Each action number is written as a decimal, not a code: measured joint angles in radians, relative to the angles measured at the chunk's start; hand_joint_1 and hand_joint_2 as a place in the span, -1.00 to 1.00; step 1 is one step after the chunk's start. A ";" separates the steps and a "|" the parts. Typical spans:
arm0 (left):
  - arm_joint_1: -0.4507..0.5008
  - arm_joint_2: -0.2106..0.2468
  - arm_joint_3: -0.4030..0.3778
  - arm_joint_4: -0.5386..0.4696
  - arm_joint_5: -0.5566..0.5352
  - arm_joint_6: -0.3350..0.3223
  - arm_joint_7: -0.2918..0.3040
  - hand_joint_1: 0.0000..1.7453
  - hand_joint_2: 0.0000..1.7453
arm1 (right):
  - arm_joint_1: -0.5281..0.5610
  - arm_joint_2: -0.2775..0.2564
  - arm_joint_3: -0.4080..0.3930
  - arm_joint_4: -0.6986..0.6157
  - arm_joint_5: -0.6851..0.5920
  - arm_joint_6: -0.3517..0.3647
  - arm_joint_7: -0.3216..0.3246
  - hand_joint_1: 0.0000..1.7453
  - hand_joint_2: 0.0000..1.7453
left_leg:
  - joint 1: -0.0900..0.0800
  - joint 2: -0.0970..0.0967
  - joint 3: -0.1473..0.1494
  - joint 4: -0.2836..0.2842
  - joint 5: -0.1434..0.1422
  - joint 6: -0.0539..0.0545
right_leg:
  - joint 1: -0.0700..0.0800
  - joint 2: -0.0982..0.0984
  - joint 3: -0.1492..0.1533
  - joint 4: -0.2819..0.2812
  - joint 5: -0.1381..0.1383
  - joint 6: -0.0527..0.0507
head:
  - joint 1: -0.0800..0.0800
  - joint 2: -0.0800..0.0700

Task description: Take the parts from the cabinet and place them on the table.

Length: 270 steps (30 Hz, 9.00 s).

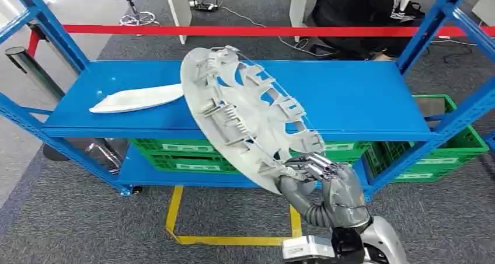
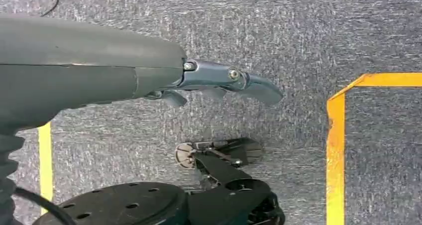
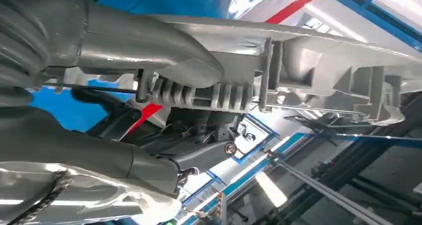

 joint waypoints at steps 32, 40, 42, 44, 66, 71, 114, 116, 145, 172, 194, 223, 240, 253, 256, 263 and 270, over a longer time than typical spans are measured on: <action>-0.013 -0.029 0.078 -0.058 -0.053 -0.042 -0.004 -1.00 1.00 | -0.049 0.017 -0.002 0.035 -0.021 0.028 0.005 1.00 1.00 | -0.001 0.001 -0.050 0.027 -0.028 -0.011 | -0.004 -0.010 0.010 -0.016 0.008 -0.014 | -0.006 0.000; -0.015 -0.030 0.080 -0.058 -0.054 -0.043 -0.003 -1.00 1.00 | -0.052 0.017 -0.003 0.043 -0.017 0.031 0.012 1.00 1.00 | 0.009 0.018 0.095 0.110 -0.087 -0.016 | 0.008 -0.045 -0.117 -0.002 0.111 -0.016 | -0.008 0.000; -0.020 -0.030 0.079 -0.063 -0.052 -0.043 -0.003 -1.00 1.00 | -0.053 0.017 -0.003 0.043 -0.017 0.031 0.013 1.00 1.00 | -0.002 0.047 0.211 -0.069 -0.138 -0.004 | 0.011 -0.059 -0.127 0.001 0.127 -0.005 | -0.007 0.000; -0.023 -0.030 0.079 -0.064 -0.051 -0.043 -0.003 -1.00 1.00 | -0.056 0.017 -0.003 0.043 -0.016 0.031 0.012 1.00 1.00 | -0.012 0.033 0.192 -0.073 -0.129 0.008 | 0.003 -0.080 -0.133 -0.007 0.153 0.008 | -0.008 0.000; -0.022 -0.032 0.044 -0.059 -0.050 -0.003 -0.004 -1.00 1.00 | -0.023 0.010 -0.038 0.045 -0.021 0.028 0.005 1.00 1.00 | 0.008 -0.007 -0.114 0.256 -0.150 -0.028 | 0.009 -0.036 0.013 -0.054 0.039 -0.029 | -0.017 0.000; -0.017 -0.031 0.044 -0.058 -0.050 -0.003 -0.006 -1.00 1.00 | -0.013 0.010 -0.042 0.045 -0.017 0.032 -0.005 1.00 1.00 | 0.032 0.048 0.094 0.022 -0.042 -0.047 | 0.005 -0.101 -0.016 -0.047 0.061 -0.012 | -0.018 0.000; -0.029 -0.035 0.153 -0.080 -0.129 -0.067 -0.064 -1.00 1.00 | -0.084 0.031 0.035 0.080 0.032 0.067 0.053 1.00 1.00 | -0.015 -0.044 0.063 -0.045 -0.030 0.049 | -0.003 0.001 -0.198 0.288 -0.055 0.016 | -0.018 0.000; -0.029 -0.036 0.154 -0.080 -0.131 -0.074 -0.064 -1.00 1.00 | -0.086 0.031 0.036 0.081 0.031 0.072 0.056 1.00 1.00 | -0.013 -0.076 0.063 -0.036 -0.031 0.046 | -0.007 0.011 -0.123 0.134 0.036 0.016 | -0.018 0.000; -0.019 -0.038 0.142 -0.101 -0.066 -0.061 -0.043 -1.00 1.00 | -0.094 0.039 0.044 0.082 0.051 0.084 0.059 1.00 1.00 | -0.008 -0.059 0.040 -0.016 -0.038 0.044 | -0.004 0.000 -0.195 0.274 -0.043 0.023 | -0.020 0.000; 0.029 -0.037 0.028 -0.139 0.074 -0.052 0.022 -1.00 1.00 | -0.105 0.048 0.046 0.090 0.052 0.085 0.056 1.00 1.00 | 0.004 0.006 0.027 -0.011 -0.039 0.041 | -0.005 -0.007 -0.135 0.217 -0.083 0.034 | -0.018 0.000; 0.073 -0.034 -0.107 -0.161 0.175 0.010 0.089 -1.00 1.00 | -0.113 0.047 0.046 0.098 0.024 0.080 0.052 1.00 1.00 | 0.008 0.068 0.026 0.021 -0.040 -0.009 | -0.010 -0.081 -0.043 0.008 0.041 0.010 | -0.029 0.000; 0.134 -0.022 -0.327 -0.171 0.278 0.060 0.127 -1.00 1.00 | -0.018 -0.004 -0.068 0.061 0.007 0.088 0.007 1.00 1.00 | 0.010 0.014 -0.021 0.116 -0.067 -0.011 | -0.008 -0.076 -0.039 -0.001 0.042 0.003 | -0.027 0.000; 0.074 -0.030 -0.084 -0.175 0.089 -0.021 0.041 -1.00 1.00 | -0.107 -0.002 0.020 0.103 0.012 0.086 0.033 1.00 1.00 | 0.006 -0.107 0.043 -0.013 -0.051 0.031 | -0.014 0.082 -0.081 0.031 0.054 0.039 | -0.018 0.000; 0.046 -0.031 -0.025 -0.150 0.045 -0.004 0.019 -1.00 1.00 | -0.113 0.000 0.024 0.107 0.015 0.072 0.035 1.00 1.00 | 0.011 0.004 -0.064 0.159 -0.066 -0.010 | -0.004 -0.063 -0.024 -0.008 0.031 -0.004 | -0.036 0.000; 0.036 -0.029 -0.013 -0.142 0.034 -0.001 0.010 -1.00 1.00 | -0.109 0.000 0.024 0.106 0.014 0.071 0.027 1.00 1.00 | -0.012 0.074 0.017 -0.003 -0.030 0.010 | 0.007 -0.094 -0.010 -0.007 0.015 0.012 | -0.039 0.000; 0.019 -0.023 0.011 -0.114 0.022 0.017 -0.008 -1.00 1.00 | -0.106 0.000 0.024 0.105 0.013 0.072 0.014 1.00 1.00 | 0.001 -0.002 0.021 -0.022 -0.030 0.041 | 0.000 -0.009 -0.070 0.126 -0.077 0.036 | -0.024 0.000; -0.006 -0.010 0.026 -0.055 -0.010 0.054 -0.029 -1.00 1.00 | -0.100 -0.002 0.019 0.105 0.005 0.082 0.010 1.00 1.00 | 0.002 -0.101 0.028 -0.014 -0.037 0.035 | -0.006 0.057 -0.090 0.035 0.067 0.032 | -0.024 0.000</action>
